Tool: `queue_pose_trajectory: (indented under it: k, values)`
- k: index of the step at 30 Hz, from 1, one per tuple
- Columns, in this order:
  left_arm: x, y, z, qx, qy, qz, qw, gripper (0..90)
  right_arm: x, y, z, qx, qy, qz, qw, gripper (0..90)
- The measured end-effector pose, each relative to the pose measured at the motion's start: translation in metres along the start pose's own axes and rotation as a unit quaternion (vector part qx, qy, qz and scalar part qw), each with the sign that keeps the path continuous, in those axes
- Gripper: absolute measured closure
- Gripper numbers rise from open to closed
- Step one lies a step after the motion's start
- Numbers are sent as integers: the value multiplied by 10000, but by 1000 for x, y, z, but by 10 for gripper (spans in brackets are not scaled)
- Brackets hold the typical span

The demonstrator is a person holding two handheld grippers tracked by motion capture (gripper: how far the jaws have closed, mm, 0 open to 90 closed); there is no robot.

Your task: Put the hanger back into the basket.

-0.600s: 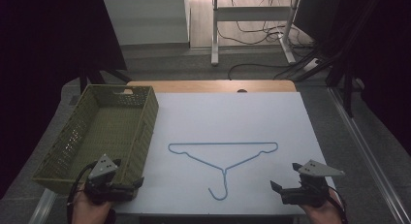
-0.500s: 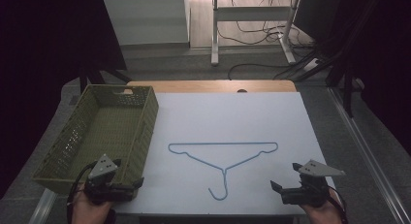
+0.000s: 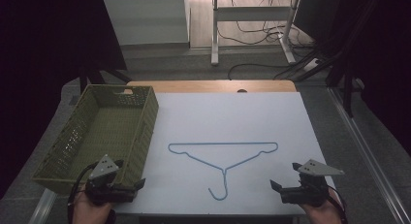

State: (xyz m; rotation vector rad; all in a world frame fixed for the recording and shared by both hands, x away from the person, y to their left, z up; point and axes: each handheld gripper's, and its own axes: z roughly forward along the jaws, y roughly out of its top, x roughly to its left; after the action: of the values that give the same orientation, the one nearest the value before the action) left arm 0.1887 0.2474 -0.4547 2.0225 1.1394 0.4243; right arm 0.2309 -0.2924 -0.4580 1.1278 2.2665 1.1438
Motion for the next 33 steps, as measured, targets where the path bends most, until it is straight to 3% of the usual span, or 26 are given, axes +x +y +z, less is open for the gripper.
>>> queue_pose_trajectory:
  k: [16,24,33]
  values:
    - [0,2,-2,-116,-28,-38,9999,27,2,1,3,72,-32,61,9999,11]
    - [-6,9,-7,-306,-49,125,9994,30,7,5,4,115,-71,7,9999,10]
    - [-19,17,-1,-412,-247,341,9983,25,17,12,3,81,-36,-43,10000,10]
